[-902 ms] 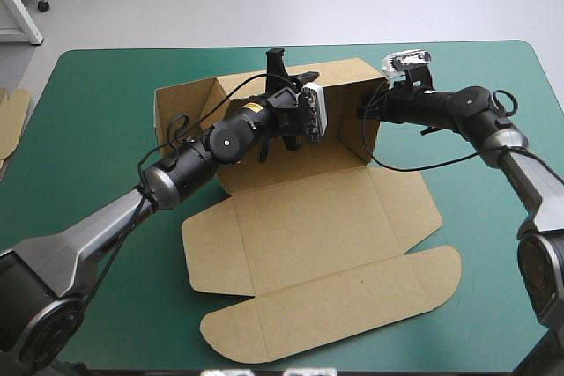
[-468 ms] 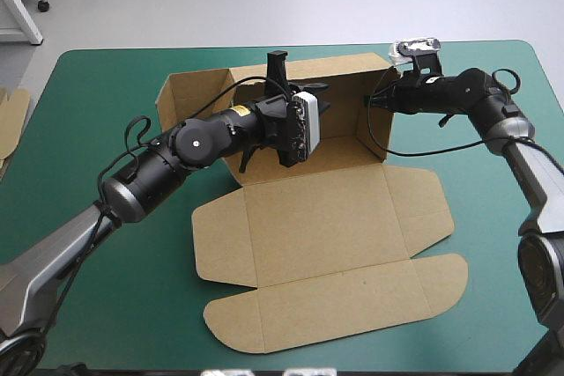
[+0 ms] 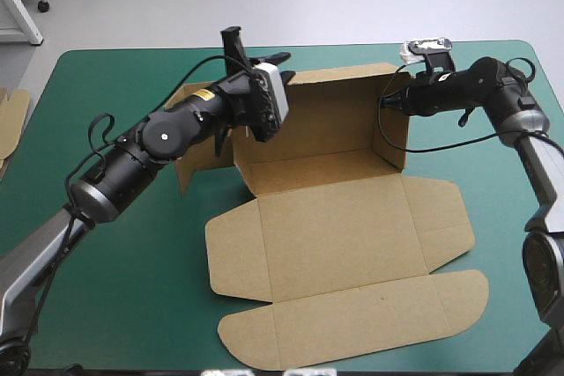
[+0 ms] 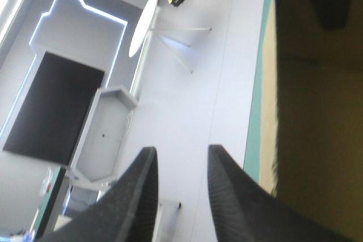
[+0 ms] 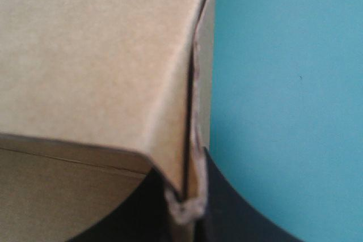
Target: Fold the box
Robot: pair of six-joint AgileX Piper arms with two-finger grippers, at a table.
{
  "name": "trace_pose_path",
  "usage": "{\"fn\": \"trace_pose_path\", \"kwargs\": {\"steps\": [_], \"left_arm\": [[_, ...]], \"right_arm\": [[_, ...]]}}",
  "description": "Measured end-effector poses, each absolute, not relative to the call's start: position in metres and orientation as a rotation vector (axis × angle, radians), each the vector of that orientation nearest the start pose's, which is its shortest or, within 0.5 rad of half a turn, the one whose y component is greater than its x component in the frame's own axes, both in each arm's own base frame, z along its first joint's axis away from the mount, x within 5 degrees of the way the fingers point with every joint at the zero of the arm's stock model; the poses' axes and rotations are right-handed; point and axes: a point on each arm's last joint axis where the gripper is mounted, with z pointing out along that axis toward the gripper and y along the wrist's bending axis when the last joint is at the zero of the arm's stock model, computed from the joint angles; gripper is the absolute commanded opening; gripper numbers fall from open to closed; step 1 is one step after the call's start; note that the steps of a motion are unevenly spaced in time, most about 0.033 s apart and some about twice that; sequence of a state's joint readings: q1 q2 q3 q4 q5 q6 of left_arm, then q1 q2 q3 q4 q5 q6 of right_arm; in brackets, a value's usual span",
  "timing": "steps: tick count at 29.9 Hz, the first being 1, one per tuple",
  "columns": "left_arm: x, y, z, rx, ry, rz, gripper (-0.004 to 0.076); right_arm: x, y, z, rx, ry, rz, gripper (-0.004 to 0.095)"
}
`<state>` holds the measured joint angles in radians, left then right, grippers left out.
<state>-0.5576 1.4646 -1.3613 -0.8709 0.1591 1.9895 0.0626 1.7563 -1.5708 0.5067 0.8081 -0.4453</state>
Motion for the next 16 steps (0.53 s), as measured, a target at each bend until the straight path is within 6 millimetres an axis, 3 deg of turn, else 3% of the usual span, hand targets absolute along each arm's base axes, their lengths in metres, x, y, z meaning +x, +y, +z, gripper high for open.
{"fn": "trace_pose_path", "kwargs": {"steps": [5,9,12,16], "left_arm": [[0.318,-0.147,0.416,1.186,1.202,0.414,0.0218],[0.340,-0.089,0.422,1.021,1.277,0.643,0.0218],[0.348,-0.047,0.426,0.914,1.314,0.820,0.0218],[0.355,-0.008,0.425,0.789,1.385,0.914,0.0218]], "right_arm": [[0.396,0.046,0.330,-0.308,2.377,0.405,-0.0032],[0.395,0.045,0.328,-0.300,2.401,0.392,-0.0032],[0.395,0.044,0.328,-0.292,2.414,0.378,-0.0032],[0.393,0.042,0.326,-0.290,2.443,0.356,-0.0032]]}}
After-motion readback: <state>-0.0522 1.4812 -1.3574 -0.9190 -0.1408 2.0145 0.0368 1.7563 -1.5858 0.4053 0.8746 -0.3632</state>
